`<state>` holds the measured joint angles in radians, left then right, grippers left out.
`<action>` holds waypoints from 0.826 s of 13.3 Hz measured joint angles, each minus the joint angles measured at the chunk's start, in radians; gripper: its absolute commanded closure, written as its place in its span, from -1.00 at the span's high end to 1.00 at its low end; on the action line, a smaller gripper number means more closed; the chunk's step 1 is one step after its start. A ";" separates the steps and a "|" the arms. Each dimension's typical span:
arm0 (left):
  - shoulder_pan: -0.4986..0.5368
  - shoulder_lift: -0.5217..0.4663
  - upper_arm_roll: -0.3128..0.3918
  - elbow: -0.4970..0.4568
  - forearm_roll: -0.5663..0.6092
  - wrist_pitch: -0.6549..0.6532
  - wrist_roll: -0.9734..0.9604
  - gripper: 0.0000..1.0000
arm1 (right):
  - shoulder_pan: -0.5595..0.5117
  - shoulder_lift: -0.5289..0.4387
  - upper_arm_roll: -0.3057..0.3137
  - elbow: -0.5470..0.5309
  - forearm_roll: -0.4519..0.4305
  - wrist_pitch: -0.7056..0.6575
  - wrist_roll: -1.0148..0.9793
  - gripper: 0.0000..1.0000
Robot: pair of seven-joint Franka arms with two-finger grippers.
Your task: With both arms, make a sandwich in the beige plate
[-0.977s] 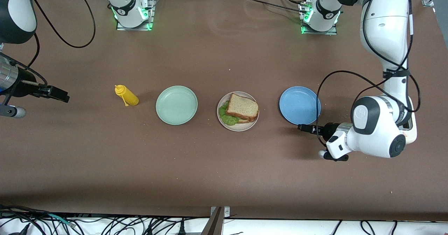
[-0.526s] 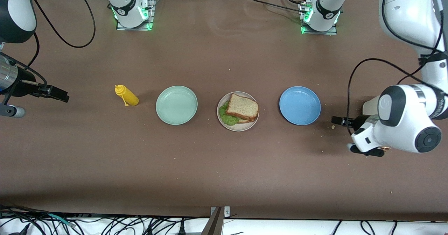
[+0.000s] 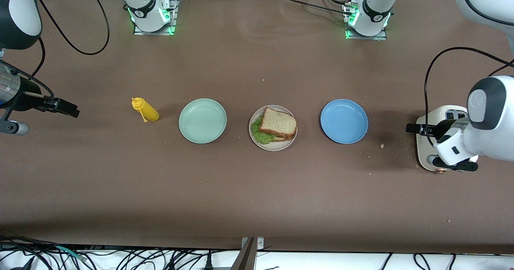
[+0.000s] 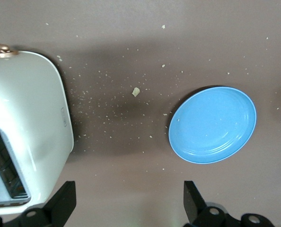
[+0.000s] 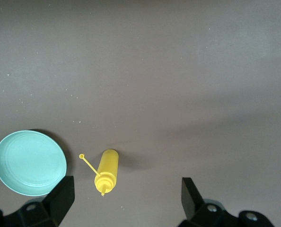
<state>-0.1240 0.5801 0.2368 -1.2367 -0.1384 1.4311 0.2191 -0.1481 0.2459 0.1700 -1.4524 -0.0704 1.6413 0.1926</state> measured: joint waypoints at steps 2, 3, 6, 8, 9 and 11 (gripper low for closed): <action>0.009 -0.026 0.003 0.000 0.000 -0.017 0.064 1.00 | 0.000 0.000 0.000 0.000 0.000 0.000 0.000 1.00; 0.013 -0.039 0.012 0.000 0.000 -0.023 0.100 1.00 | 0.000 0.000 0.000 0.000 0.000 0.000 0.000 1.00; 0.028 -0.069 0.030 0.000 0.005 -0.036 0.132 1.00 | 0.000 0.000 0.000 0.000 0.000 0.000 0.000 1.00; 0.029 -0.076 0.030 0.000 0.022 -0.037 0.132 1.00 | 0.000 -0.001 0.000 0.000 0.000 0.000 0.001 1.00; 0.029 -0.080 0.030 0.000 0.029 -0.037 0.132 1.00 | 0.000 -0.001 0.000 0.000 0.000 0.000 0.001 1.00; 0.029 -0.090 0.030 0.000 0.041 -0.037 0.132 1.00 | 0.000 -0.003 0.002 0.001 0.000 0.000 0.001 1.00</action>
<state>-0.0946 0.4902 0.2667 -1.2365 -0.0977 1.3941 0.3510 -0.1481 0.2428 0.1723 -1.4515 -0.0704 1.6416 0.1934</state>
